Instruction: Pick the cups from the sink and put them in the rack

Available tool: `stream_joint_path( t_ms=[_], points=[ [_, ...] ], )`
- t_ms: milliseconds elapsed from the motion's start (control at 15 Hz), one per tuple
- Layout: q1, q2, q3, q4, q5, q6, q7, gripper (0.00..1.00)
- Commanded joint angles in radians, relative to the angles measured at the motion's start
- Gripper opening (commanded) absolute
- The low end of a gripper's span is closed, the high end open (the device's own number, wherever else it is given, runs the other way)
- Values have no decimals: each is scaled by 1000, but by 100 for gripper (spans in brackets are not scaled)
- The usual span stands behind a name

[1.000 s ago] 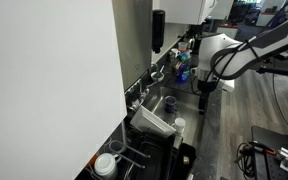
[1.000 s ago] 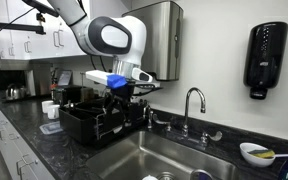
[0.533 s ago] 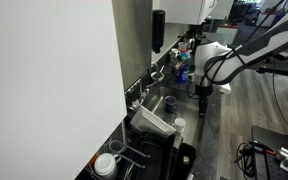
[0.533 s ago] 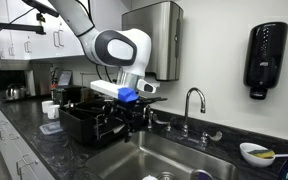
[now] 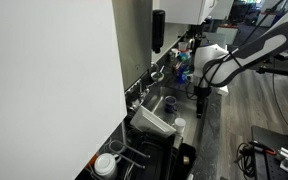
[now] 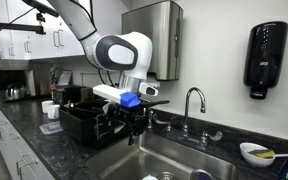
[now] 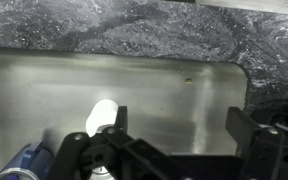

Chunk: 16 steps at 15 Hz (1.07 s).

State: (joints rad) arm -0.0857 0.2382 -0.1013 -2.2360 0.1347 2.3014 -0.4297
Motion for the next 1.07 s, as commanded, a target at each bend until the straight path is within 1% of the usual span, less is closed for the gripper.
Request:
stream_joint_path(
  t_ms=[0,333,800,867,933,1000],
  points=[
    [-52,94,40,45,31,63,-80,100],
    [-75,184,70,82,-17,111,-113,100],
    [-47,265,47,101,-162,216,1,100],
    [-43,269,43,103,-183,216,26,100],
    [-67,246,67,88,-164,192,2,100],
    [-66,250,67,88,-170,194,10,100]
  ],
)
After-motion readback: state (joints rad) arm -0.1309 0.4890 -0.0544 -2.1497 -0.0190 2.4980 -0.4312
